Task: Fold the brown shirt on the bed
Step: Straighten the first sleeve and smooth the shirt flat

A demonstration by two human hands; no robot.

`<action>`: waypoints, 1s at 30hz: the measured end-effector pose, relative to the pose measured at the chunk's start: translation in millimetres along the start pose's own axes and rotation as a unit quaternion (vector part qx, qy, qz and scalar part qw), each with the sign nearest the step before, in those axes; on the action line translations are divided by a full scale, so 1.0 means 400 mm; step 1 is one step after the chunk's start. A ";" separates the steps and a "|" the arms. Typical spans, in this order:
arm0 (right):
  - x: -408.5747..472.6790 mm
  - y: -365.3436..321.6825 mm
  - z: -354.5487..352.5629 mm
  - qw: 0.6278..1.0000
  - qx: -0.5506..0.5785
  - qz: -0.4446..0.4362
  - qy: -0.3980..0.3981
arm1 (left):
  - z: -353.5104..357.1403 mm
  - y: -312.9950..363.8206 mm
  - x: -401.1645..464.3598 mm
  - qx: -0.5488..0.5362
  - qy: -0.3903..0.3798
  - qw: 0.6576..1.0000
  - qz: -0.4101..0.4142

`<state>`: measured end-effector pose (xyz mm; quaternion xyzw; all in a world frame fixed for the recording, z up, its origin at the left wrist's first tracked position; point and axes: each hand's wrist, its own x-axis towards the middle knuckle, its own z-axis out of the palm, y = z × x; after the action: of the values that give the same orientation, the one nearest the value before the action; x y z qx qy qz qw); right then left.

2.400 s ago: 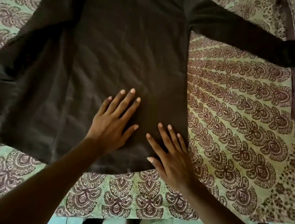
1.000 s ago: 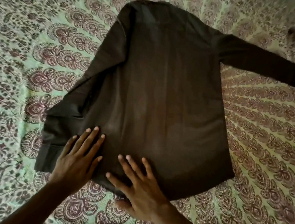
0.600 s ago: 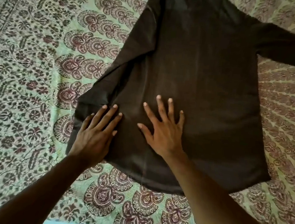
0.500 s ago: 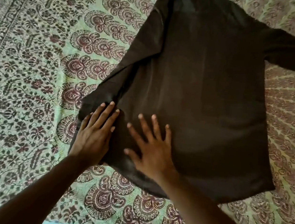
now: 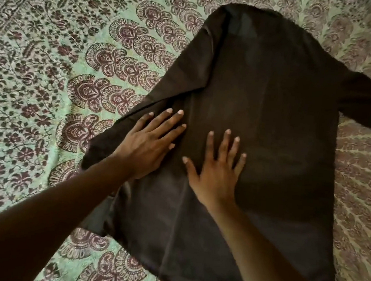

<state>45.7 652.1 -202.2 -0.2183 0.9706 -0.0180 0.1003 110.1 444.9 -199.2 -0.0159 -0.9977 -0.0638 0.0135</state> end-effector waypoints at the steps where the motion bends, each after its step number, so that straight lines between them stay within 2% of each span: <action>1: -0.035 -0.019 0.007 0.999 -0.010 -0.044 -0.011 | 0.005 -0.005 0.024 0.007 -0.005 1.000 0.000; 3: -0.141 -0.050 0.012 0.983 -0.010 -0.180 -0.039 | 0.005 -0.017 0.064 0.014 -0.012 1.000 -0.006; 5: -0.222 -0.054 0.011 0.951 0.003 -0.298 -0.077 | -0.004 -0.029 0.103 0.022 -0.010 1.000 0.001; 8: -0.220 -0.023 0.009 0.904 -0.009 -0.423 -0.060 | -0.006 -0.039 0.163 0.028 -0.015 0.999 0.042; 10: -0.137 0.011 0.001 0.914 0.058 -0.401 0.018 | -0.002 -0.045 0.201 0.035 -0.032 0.996 0.072; 11: -0.075 0.029 -0.007 0.932 0.082 -0.348 0.062 | -0.003 -0.053 0.218 0.041 -0.040 0.996 0.073; 13: 0.073 0.067 -0.024 0.970 0.063 -0.206 0.111 | -0.010 -0.077 0.238 0.048 -0.048 0.997 0.034; 15: 0.214 0.091 -0.047 0.994 0.028 -0.065 0.079 | -0.017 -0.109 0.243 0.050 -0.049 0.997 -0.030; 17: 0.292 0.075 -0.059 0.999 0.025 0.021 0.028 | -0.021 -0.142 0.239 0.046 -0.050 0.995 -0.075; 19: 0.288 0.036 -0.054 1.000 0.023 0.002 0.006 | -0.027 -0.167 0.235 0.038 -0.056 0.994 -0.082; 22: 0.169 -0.025 -0.036 0.988 0.030 -0.152 -0.021 | -0.030 -0.176 0.229 0.031 -0.052 0.996 -0.071; 26: 0.048 -0.045 -0.012 0.945 0.044 -0.317 -0.071 | -0.019 -0.172 0.226 0.008 -0.041 0.996 -0.084; 28: 0.055 -0.044 -0.011 0.946 0.045 -0.319 -0.036 | -0.012 -0.176 0.225 -0.001 -0.036 0.996 -0.081; 30: 0.116 -0.055 -0.025 0.974 0.062 -0.219 0.020 | -0.005 -0.184 0.213 -0.004 -0.030 0.996 -0.083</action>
<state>11.8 612.1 -199.3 -0.4180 0.8981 -0.1044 0.0882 22.4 374.3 -204.2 0.0652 -0.9953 -0.0683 -0.0217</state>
